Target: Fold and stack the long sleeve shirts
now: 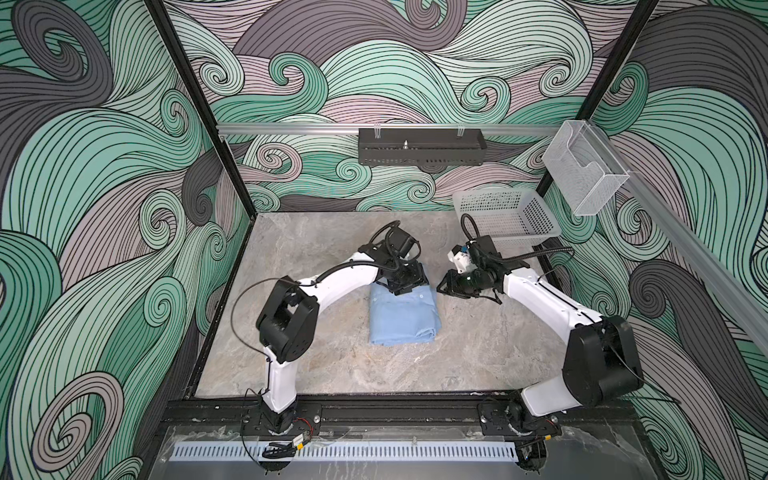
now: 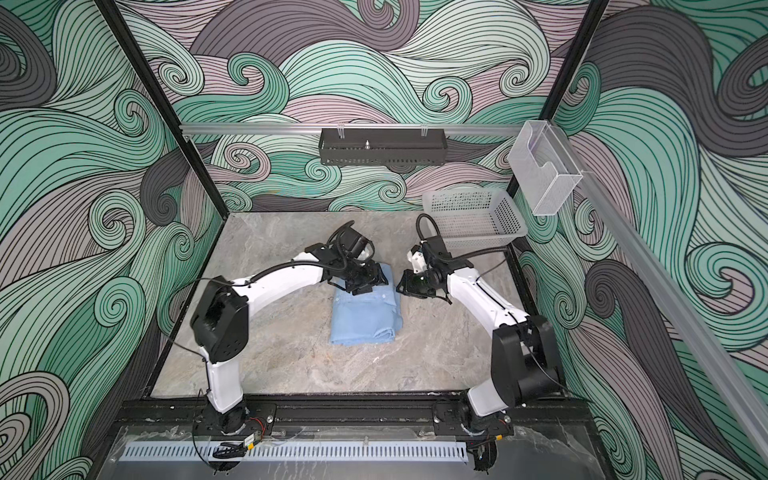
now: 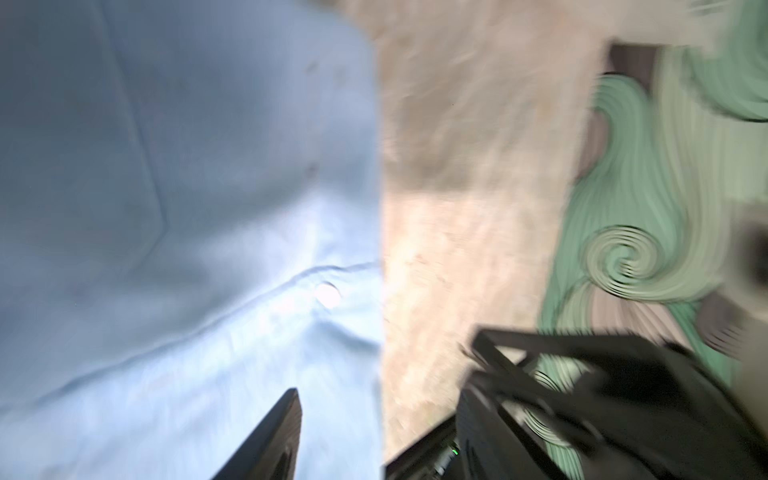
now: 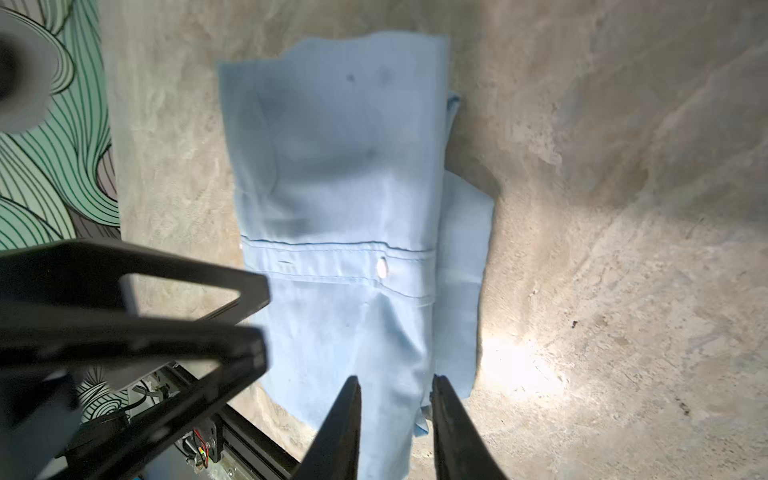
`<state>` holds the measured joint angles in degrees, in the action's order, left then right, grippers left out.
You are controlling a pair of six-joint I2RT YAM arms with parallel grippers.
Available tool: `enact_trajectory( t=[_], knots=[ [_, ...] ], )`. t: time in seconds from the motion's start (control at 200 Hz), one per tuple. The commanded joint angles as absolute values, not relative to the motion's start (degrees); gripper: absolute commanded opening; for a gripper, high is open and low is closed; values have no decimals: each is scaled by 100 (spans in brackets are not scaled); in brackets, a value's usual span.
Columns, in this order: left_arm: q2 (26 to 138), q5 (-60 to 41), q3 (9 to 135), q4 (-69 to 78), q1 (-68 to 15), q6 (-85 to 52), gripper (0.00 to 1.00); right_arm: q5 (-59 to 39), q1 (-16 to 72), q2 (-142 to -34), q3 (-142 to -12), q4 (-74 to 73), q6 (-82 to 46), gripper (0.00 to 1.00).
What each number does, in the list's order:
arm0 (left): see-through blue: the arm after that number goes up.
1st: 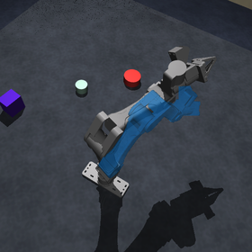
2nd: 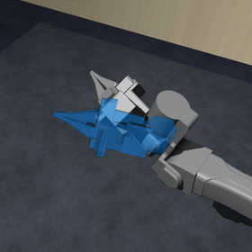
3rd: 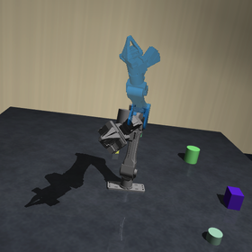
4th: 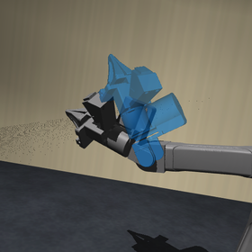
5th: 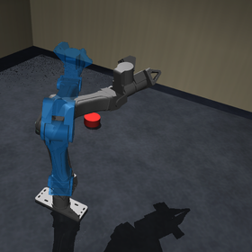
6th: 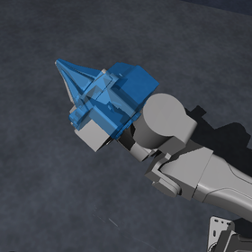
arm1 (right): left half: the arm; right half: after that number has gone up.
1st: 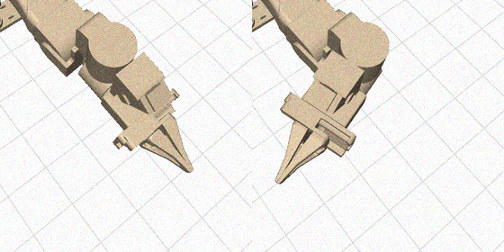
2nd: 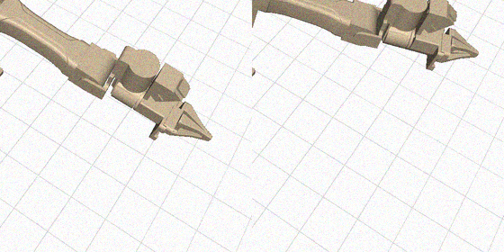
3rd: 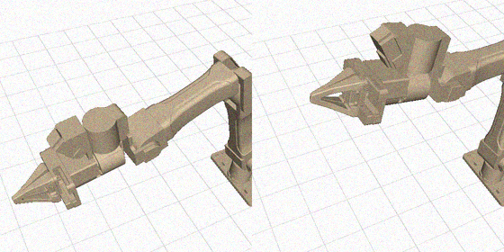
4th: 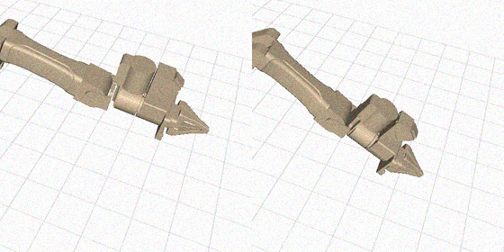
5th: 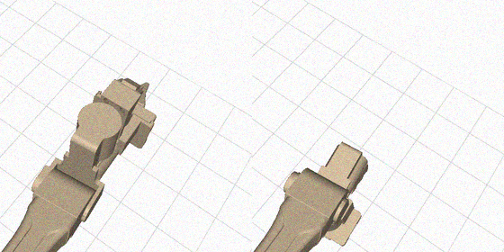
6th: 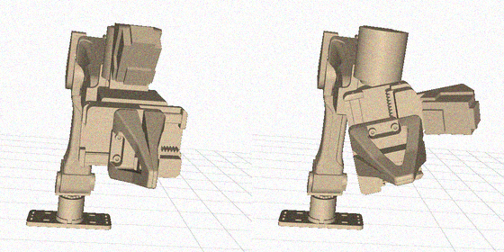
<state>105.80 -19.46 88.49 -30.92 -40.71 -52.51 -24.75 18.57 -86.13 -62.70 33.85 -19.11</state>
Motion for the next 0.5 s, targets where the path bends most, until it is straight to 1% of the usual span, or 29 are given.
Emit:
enact_trajectory(
  t=[0.0, 0.055, 0.12, 0.18, 0.28, 0.365, 0.495],
  knots=[
    [10085, -1766, 8411, -2744, -3852, -5086, 61, -2813, 2150, -8772, -6354, 3379, -1896, 27],
    [10095, -1805, 8100, -2436, -3704, -5116, 60, -3031, 2286, -8987, -6341, 3165, -1993, 25],
    [10295, -2132, 7937, -2195, -3487, -5087, 59, -3258, 2362, -9283, -6259, 2884, -2134, 22],
    [10659, -2543, 8163, -2406, -3289, -4913, 58, -3372, 2366, -9508, -6086, 2578, -2279, 21],
    [11177, -2591, 8486, -2639, -3125, -4552, 59, -3304, 2302, -9830, -5842, 2475, -2353, 20],
    [11592, -2937, 8654, -2628, -3020, -4473, 59, -3275, 2195, -9986, -5588, 2475, -2391, 19],
    [12023, -2955, 8784, -2815, -3004, -4310, 60, -3141, 2114, -10227, -5432, 2689, -2290, 19]
  ],
)
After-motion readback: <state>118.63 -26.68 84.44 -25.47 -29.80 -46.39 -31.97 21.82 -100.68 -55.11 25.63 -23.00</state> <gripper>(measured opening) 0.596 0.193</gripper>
